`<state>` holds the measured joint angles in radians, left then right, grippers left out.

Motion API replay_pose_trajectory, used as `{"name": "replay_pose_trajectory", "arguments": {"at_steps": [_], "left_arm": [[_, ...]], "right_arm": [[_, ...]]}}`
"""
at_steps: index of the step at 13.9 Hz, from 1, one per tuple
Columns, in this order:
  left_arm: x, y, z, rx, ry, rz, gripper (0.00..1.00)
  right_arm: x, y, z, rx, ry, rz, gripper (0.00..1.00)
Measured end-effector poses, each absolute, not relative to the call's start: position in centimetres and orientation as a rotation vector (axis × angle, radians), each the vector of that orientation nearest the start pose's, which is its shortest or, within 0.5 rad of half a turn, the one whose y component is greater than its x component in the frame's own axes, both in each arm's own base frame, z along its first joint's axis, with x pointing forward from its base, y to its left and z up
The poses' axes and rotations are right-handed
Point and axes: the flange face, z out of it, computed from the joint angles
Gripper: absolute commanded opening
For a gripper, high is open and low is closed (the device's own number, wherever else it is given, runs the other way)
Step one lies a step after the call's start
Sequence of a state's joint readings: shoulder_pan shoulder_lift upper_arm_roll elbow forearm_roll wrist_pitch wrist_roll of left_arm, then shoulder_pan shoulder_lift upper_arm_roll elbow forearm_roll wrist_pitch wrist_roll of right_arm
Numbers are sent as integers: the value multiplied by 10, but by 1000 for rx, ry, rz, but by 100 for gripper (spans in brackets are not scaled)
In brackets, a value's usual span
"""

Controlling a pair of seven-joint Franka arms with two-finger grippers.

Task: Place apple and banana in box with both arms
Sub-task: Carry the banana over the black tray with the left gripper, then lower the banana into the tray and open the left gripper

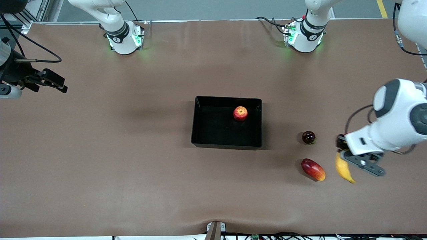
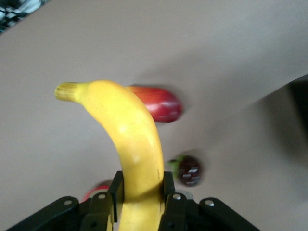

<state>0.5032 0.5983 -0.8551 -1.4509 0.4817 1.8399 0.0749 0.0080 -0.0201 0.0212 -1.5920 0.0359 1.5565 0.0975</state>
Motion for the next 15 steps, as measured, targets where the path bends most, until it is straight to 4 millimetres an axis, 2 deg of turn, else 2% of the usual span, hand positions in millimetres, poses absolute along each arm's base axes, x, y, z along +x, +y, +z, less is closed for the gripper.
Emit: {"name": "replay_pose_trajectory", "arguments": {"at_steps": [2,5,9,12,15], "left_arm": [[658,-152,428,-3086,590,17,0],[620,-236,423,-3114,441,53,0],[563,-356,415,-3097,398,-9,0],[529,-421,394,-3129,402,-73,0],[504,-469,357,-3144,447,-100,0]], "right_arm": [[546,19,624,-3105,109,27,100],[546,13,624,-3104,124,28,100],[546,12,624,-3103,126,34,100],[546,12,623,-3103,126,36,100],[546,12,623,-3103,127,46,100]]}}
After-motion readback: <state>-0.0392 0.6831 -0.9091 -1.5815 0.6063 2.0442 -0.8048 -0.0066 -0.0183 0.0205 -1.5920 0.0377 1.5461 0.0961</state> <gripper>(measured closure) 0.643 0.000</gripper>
